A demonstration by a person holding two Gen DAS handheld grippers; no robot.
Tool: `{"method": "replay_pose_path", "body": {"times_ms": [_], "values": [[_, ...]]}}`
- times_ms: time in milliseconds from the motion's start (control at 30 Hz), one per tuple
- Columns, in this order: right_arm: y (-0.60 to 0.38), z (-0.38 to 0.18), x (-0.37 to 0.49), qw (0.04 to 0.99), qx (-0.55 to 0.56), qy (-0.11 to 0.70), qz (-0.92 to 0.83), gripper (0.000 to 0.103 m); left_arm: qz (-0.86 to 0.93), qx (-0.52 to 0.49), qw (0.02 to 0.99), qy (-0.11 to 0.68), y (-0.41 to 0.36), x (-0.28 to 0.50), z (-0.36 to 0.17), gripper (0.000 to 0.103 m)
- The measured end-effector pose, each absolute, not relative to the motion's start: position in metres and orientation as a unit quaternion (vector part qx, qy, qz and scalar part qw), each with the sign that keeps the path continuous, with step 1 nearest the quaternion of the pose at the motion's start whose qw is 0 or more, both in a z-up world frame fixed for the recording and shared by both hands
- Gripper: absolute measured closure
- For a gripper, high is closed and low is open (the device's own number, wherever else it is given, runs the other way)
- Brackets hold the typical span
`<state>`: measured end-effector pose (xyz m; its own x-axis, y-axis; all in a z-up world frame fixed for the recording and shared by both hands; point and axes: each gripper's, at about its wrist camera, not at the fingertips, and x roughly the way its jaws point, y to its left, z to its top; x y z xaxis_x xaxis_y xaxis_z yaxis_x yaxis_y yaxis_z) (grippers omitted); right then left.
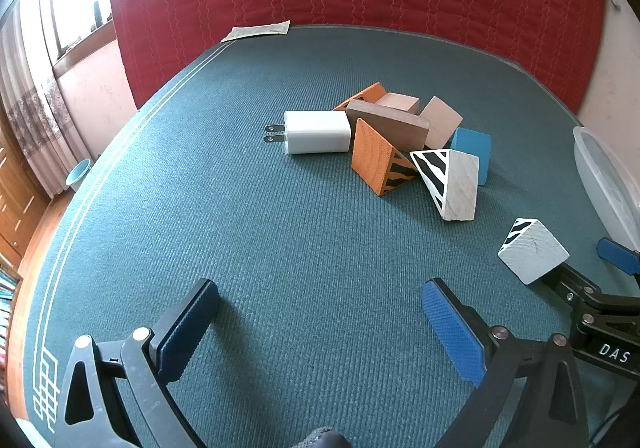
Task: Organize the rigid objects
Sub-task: 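Swing the left tool away from the table toward the floor, then lower the open left gripper toward the white cup on the floor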
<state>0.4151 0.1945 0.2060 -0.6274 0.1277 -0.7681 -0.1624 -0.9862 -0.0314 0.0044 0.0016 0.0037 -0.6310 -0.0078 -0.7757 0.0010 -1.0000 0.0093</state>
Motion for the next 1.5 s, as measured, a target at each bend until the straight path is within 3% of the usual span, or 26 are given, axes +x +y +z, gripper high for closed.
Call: {"method": "replay_pose_path", "body": {"times_ms": [500, 733, 933, 1067, 1200, 1367, 1500], "values": [[0.195, 0.206, 0.415, 0.08, -0.424, 0.02, 0.902, 0.0, -0.909, 0.417, 0.012, -0.005, 0.0, 0.016, 0.003, 0.0], [0.194, 0.206, 0.415, 0.08, -0.424, 0.021, 0.902, 0.0, -0.899, 0.429, -0.08, -0.033, -0.01, 0.016, 0.003, 0.0], [0.195, 0.206, 0.421, 0.076, -0.425, 0.019, 0.902, 0.0, -0.921, 0.368, -0.103, 0.077, -0.087, 0.04, 0.03, 0.0], [0.194, 0.206, 0.421, 0.075, -0.425, 0.019, 0.902, 0.0, -0.955, 0.273, -0.041, 0.111, -0.154, 0.072, 0.064, 0.001], [0.193, 0.205, 0.421, 0.071, -0.427, 0.017, 0.901, 0.0, -0.964, 0.207, 0.085, 0.146, -0.24, 0.093, 0.073, 0.0], [0.194, 0.207, 0.425, 0.072, -0.428, 0.017, 0.901, 0.0, -0.922, 0.216, 0.231, 0.222, -0.351, 0.112, 0.027, 0.001], [0.191, 0.208, 0.421, 0.09, -0.433, 0.028, 0.897, 0.0, -0.866, 0.258, 0.338, 0.262, -0.434, 0.119, -0.052, 0.001]]}}
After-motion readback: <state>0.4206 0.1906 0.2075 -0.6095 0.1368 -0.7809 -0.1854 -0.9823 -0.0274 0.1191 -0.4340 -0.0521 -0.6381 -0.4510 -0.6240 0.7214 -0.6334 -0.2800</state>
